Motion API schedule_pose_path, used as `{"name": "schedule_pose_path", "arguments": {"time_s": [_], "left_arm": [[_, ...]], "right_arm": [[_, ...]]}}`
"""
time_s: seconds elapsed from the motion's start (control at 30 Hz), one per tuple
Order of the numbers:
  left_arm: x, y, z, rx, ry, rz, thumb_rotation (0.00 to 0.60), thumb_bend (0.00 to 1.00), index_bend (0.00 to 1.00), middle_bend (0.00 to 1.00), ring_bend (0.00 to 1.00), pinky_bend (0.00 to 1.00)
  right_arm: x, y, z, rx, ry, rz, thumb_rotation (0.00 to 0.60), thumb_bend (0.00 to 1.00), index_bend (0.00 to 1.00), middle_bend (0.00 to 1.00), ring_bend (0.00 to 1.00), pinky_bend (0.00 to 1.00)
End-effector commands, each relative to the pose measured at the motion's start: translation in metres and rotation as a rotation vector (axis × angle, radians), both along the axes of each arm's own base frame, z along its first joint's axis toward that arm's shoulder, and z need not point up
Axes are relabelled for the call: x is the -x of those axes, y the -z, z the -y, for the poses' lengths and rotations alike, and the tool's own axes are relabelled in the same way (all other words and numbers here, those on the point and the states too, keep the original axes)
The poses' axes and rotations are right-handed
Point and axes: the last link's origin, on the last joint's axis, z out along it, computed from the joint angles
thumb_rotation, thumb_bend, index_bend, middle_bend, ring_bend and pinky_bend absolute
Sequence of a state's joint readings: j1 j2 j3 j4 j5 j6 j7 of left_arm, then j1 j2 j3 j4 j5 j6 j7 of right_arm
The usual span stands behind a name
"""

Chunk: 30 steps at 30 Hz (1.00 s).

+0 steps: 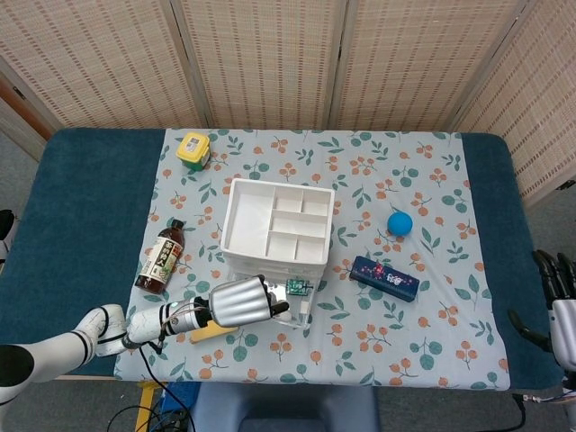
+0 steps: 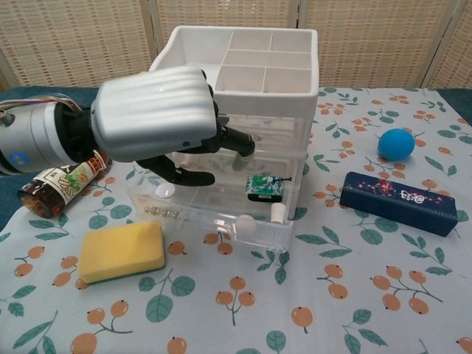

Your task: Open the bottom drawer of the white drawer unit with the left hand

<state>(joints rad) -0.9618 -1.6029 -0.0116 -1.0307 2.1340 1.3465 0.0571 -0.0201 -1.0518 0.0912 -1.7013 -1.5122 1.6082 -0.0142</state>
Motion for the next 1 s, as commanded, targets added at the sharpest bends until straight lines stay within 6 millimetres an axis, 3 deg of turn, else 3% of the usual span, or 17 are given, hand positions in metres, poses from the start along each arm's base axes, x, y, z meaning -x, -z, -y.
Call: {"name": "schedule_pose_path", "arguments": {"time_s": [0.03, 1.0], "left_arm": [[-0.004, 0.007, -0.004, 0.004, 0.047, -0.041, 0.6, 0.26, 0.49, 0.96, 1.0, 1.0], [-0.02, 0.037, -0.021, -0.008, 0.224, -0.217, 0.6, 0.21, 0.5, 0.96, 0.99, 1.0]], "right_arm": [[0.001, 0.0, 0.0, 0.0, 0.003, 0.002, 0.6, 0.26, 0.0, 0.08, 0.05, 0.12], [0.007, 0.005, 0.004, -0.011, 0.039, 0.008, 0.6, 0.26, 0.0, 0.08, 0.05, 0.12]]}}
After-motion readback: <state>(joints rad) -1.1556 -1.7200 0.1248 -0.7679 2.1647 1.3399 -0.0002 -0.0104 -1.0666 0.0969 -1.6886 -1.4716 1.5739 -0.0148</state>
